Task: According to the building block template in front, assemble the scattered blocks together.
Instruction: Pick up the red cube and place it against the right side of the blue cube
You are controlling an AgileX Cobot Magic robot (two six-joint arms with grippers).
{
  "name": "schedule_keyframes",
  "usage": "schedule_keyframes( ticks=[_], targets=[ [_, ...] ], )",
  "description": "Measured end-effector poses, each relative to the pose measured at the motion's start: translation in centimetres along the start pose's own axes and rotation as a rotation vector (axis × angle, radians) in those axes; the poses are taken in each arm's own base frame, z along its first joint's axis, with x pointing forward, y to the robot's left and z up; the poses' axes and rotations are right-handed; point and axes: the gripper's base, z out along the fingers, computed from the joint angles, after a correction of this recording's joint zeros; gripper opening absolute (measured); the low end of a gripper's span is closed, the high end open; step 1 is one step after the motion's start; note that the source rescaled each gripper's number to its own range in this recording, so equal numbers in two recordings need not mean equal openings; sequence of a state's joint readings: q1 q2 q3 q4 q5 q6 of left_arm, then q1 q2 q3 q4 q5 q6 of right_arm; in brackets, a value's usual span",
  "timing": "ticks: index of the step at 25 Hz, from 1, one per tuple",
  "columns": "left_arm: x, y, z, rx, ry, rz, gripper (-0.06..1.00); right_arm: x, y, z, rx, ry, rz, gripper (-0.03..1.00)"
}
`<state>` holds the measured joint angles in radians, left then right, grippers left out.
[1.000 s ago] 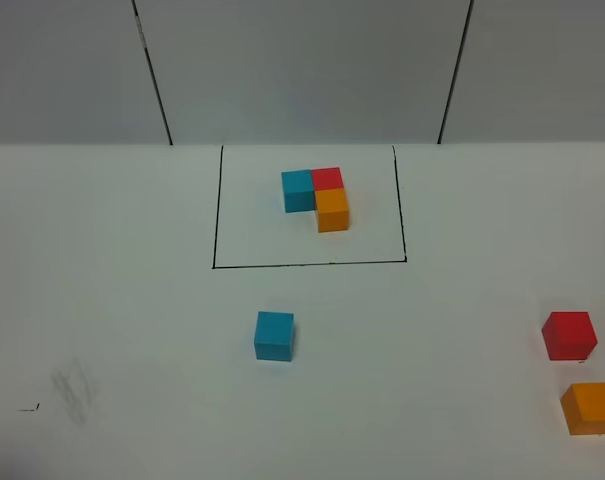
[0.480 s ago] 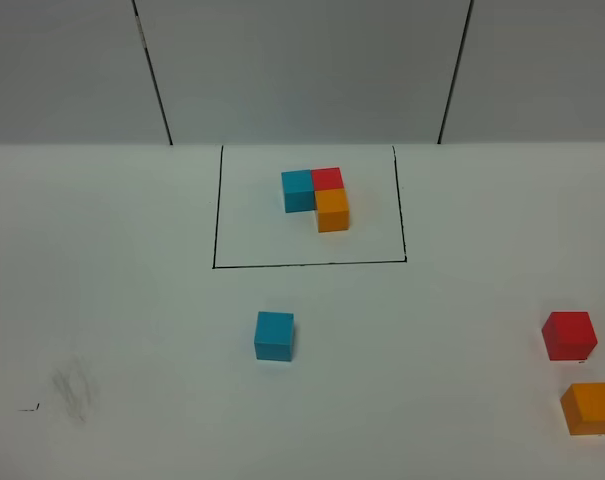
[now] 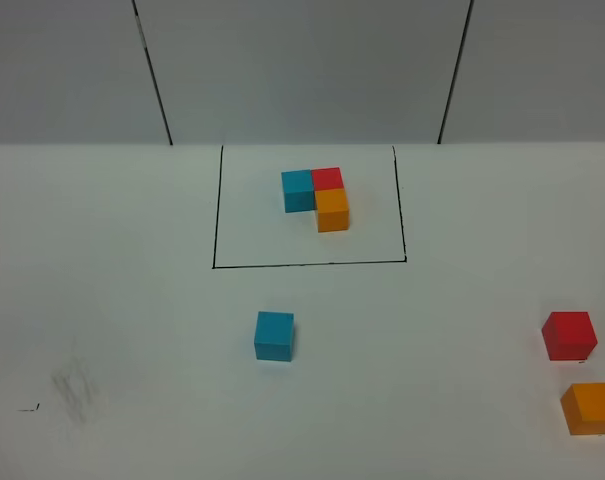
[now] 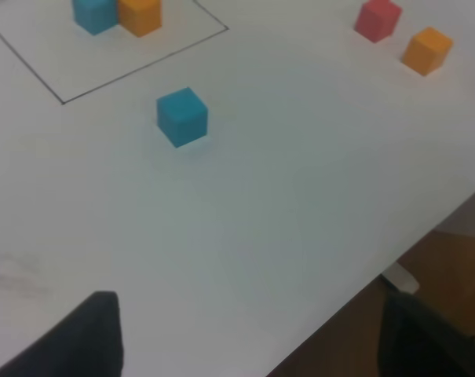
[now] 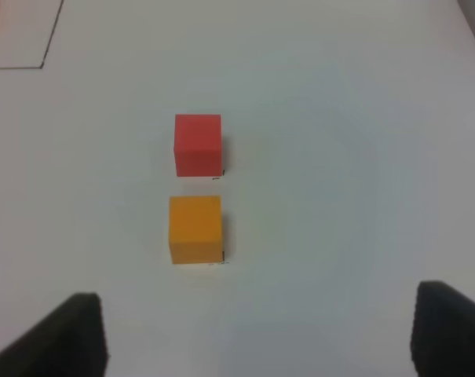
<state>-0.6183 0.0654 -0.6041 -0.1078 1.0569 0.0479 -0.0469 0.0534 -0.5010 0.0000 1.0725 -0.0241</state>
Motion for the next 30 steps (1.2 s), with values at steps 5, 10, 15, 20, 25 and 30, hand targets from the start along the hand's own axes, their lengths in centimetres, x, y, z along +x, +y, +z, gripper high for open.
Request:
schedule_keyframes(
  ticks=[5,10,15,20,25,30],
  targets=[
    [0.4,-0.1,1.2,0.024,-0.008,0.016,0.62,0.0,0.0,0.0,0.000,0.000,0.000,0.62],
    [0.6,-0.1,1.3,0.026,0.020,0.017,0.62,0.0,0.0,0.0,0.000,0.000,0.000,0.62],
    [1.8,0.1,1.3,0.000,0.139,-0.002,0.62,0.0,0.0,0.0,0.000,0.000,0.000,0.62],
    [1.8,0.5,1.3,-0.037,0.142,-0.025,0.62,0.0,0.0,0.0,0.000,0.000,0.000,0.62],
    [1.8,0.4,1.3,-0.049,0.141,-0.037,0.62,0.0,0.0,0.0,0.000,0.000,0.000,0.62],
    [1.8,0.3,1.4,-0.176,0.133,-0.127,0.62,0.0,0.0,0.0,0.000,0.000,0.000,0.62]
  ],
)
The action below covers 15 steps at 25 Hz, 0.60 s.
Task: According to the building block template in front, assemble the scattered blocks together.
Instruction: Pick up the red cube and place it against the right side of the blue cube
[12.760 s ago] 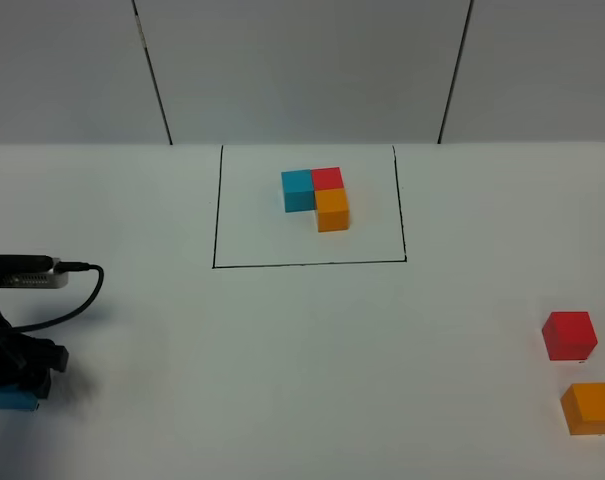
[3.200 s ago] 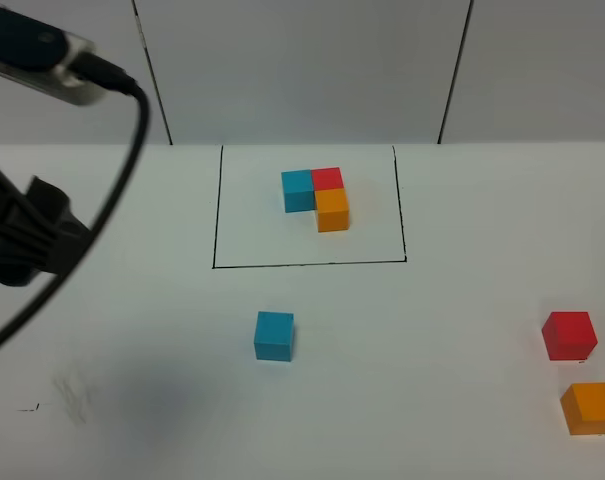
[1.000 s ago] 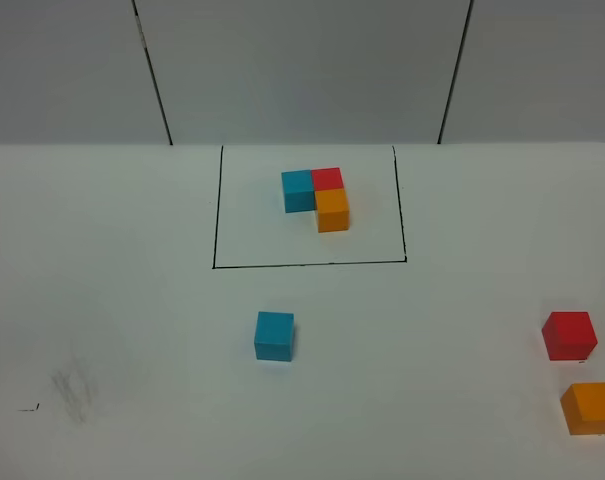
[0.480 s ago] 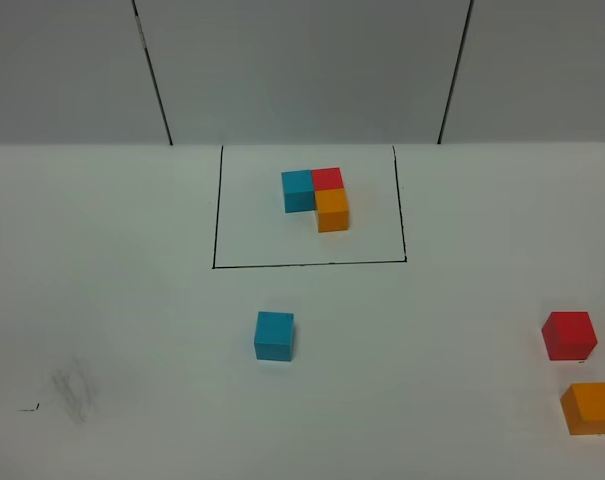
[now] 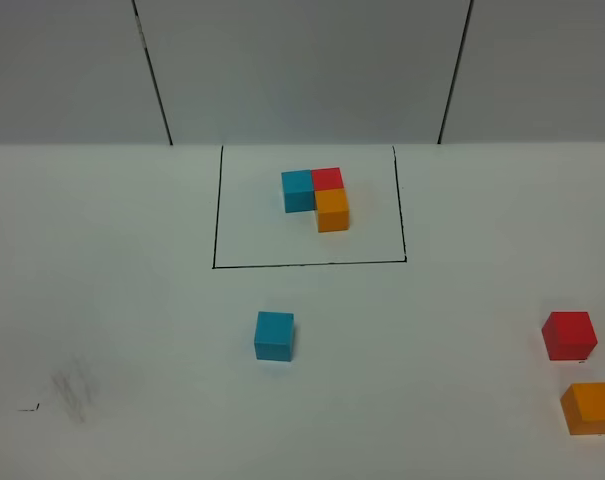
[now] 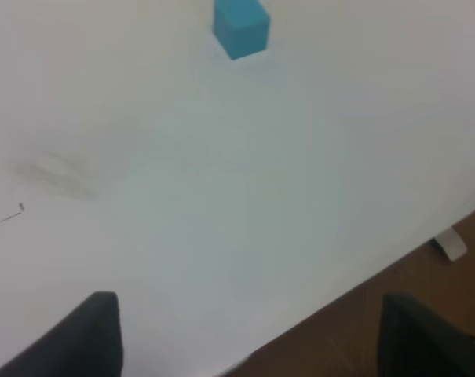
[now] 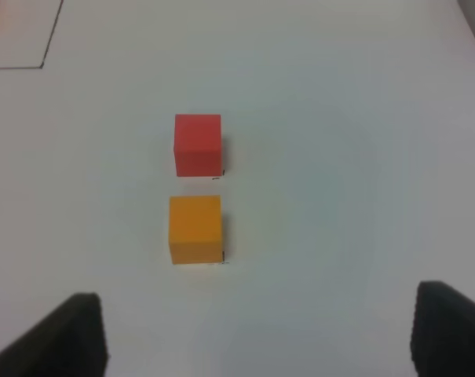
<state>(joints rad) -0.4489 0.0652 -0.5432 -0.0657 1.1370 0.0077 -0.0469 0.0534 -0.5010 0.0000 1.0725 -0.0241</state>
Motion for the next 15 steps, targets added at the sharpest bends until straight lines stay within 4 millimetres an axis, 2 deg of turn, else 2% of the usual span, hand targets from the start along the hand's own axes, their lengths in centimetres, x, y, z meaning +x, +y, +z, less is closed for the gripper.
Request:
schedule_keyframes(
  ticks=[15],
  targets=[
    [-0.27,-0.36,0.36,-0.437,-0.028,-0.355,0.61,0.00,0.00,0.00,0.000,0.000,0.000,0.62]
  ],
)
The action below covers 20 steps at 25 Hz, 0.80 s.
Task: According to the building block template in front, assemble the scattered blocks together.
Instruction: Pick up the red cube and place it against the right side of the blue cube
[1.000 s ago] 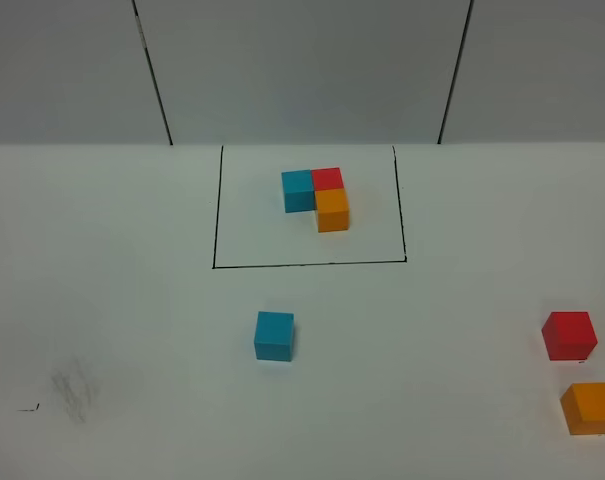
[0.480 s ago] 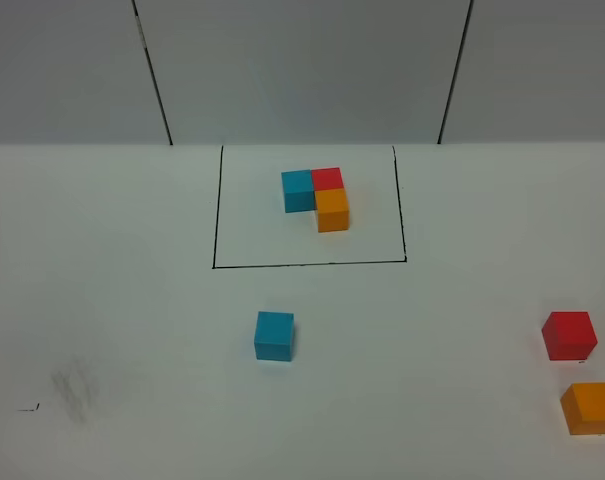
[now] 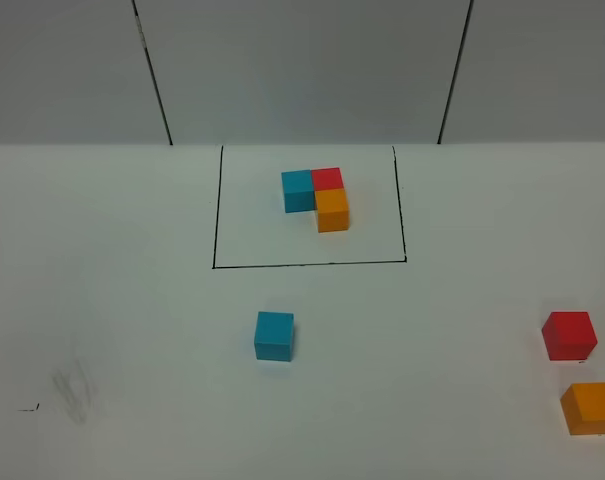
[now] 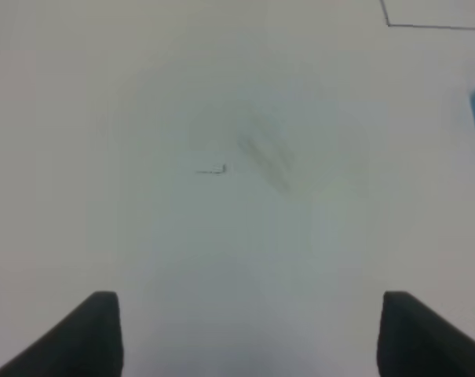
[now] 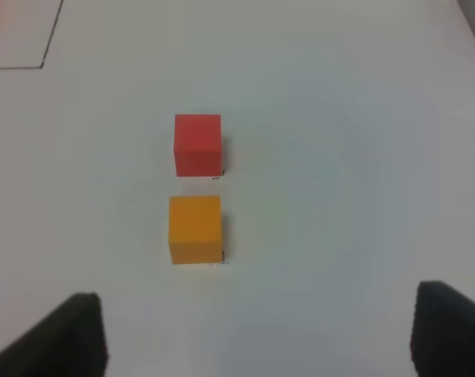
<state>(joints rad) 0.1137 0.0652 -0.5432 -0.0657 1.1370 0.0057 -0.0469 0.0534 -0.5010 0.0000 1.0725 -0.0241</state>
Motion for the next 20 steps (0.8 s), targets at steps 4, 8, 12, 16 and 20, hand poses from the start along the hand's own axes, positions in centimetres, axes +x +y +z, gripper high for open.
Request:
schedule_keyframes(
  ticks=[4,8,12,16,20],
  targets=[
    [-0.03,-0.07,0.04,-0.062,-0.004,-0.050,0.61,0.00,0.00,0.00,0.000,0.000,0.000,0.62],
    [-0.04,-0.08,0.05,-0.078,-0.005,-0.063,0.61,0.00,0.00,0.00,0.000,0.000,0.000,0.62],
    [-0.04,-0.08,0.05,-0.080,-0.005,-0.065,0.61,0.00,0.00,0.00,0.000,0.000,0.000,0.62],
    [-0.04,-0.08,0.05,-0.080,-0.006,-0.071,0.61,0.00,0.00,0.00,0.000,0.000,0.000,0.62],
    [-0.04,-0.08,0.05,-0.080,-0.006,-0.071,0.61,0.00,0.00,0.00,0.000,0.000,0.000,0.62]
  ],
)
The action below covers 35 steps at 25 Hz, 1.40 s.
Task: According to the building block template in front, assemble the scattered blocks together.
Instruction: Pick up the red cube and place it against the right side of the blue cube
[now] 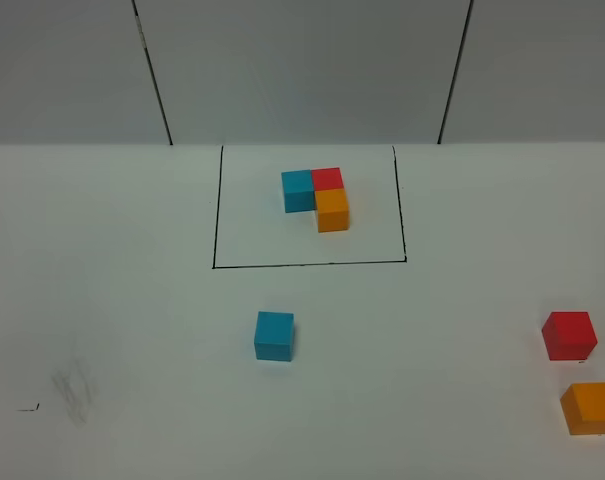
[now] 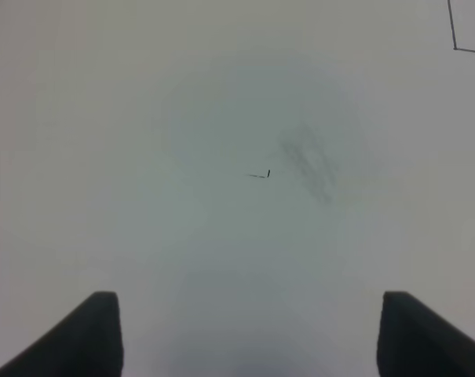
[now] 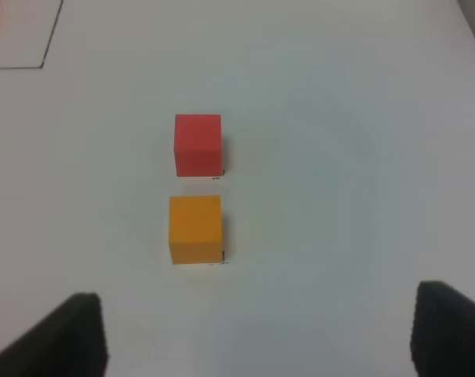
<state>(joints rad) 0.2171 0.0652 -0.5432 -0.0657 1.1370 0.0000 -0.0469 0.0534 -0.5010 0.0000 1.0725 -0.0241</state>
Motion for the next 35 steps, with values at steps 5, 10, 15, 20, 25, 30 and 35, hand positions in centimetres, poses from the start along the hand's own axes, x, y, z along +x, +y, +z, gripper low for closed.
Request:
schedule_keyframes(
  ticks=[5,10,15,20,25,30,35],
  targets=[
    [0.00,0.00,0.00,0.000,0.000,0.006,0.61,0.00,0.00,0.00,0.000,0.000,0.000,0.62],
    [0.00,0.00,0.00,0.000,0.000,0.000,0.61,0.00,0.00,0.00,0.000,0.000,0.000,0.62],
    [0.00,0.00,0.00,0.000,0.000,0.000,0.61,0.00,0.00,0.00,0.000,0.000,0.000,0.62],
    [0.00,0.00,0.00,0.000,0.000,0.000,0.61,0.00,0.00,0.00,0.000,0.000,0.000,0.62],
    [0.00,0.00,0.00,0.000,0.000,0.000,0.61,0.00,0.00,0.00,0.000,0.000,0.000,0.62],
    [0.00,0.00,0.00,0.000,0.000,0.000,0.61,0.00,0.00,0.00,0.000,0.000,0.000,0.62],
    [0.00,0.00,0.00,0.000,0.000,0.000,0.61,0.00,0.00,0.00,0.000,0.000,0.000,0.62]
  ],
)
